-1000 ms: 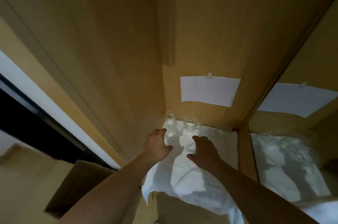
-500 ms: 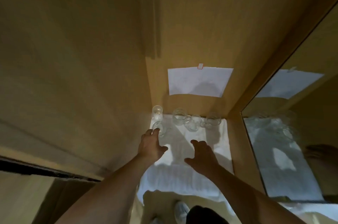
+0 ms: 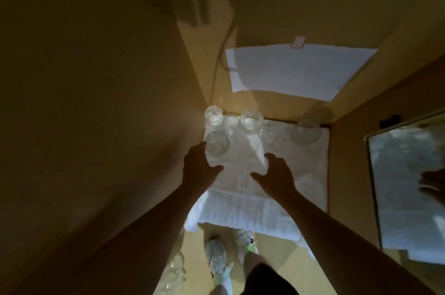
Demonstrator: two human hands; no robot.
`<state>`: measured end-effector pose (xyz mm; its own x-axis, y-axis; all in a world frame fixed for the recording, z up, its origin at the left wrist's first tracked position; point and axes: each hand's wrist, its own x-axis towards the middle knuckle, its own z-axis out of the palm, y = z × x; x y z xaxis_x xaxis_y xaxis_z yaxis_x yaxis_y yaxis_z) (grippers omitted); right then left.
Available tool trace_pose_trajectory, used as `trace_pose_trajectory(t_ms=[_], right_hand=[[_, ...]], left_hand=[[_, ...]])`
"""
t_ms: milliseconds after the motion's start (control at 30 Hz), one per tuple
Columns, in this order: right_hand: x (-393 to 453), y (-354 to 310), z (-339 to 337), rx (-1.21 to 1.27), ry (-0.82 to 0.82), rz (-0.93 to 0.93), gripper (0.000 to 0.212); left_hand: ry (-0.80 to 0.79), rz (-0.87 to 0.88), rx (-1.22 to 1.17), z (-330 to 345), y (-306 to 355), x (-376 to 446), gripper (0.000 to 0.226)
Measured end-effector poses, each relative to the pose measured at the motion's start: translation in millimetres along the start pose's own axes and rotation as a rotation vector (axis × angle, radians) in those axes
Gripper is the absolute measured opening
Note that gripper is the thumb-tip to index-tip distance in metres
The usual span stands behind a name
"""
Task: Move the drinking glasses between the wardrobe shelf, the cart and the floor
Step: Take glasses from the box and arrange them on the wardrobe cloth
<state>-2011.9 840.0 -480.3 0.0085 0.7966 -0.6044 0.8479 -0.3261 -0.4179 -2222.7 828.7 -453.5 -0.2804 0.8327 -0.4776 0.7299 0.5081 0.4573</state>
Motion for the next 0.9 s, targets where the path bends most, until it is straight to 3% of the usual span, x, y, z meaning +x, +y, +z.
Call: trace_pose_trajectory(t_ms=[267,500,767,900], right_hand=[[67.7,40.5,20.3,0.112,0.011,0.124,0.078],[113.9,68.1,42.4,0.28,0.187,0.234,0.073],[156.8,79.1,58.7,0.512,0.386,0.248,0.1],[171.6,85.6,64.1,0.612,0.396,0.233,0.108]], left_hand=[[-0.044,-0.072,0.049,47.8,-15.7,62.6,0.094],[0.011,-0.077,0.1,84.9,-24.9,111.1,0.113],[-0.023,-0.037,0.104,114.2,-45.9,149.7,0.134],[0.015,-0.062,0.009,128.8,-50.4,156.0,0.124]])
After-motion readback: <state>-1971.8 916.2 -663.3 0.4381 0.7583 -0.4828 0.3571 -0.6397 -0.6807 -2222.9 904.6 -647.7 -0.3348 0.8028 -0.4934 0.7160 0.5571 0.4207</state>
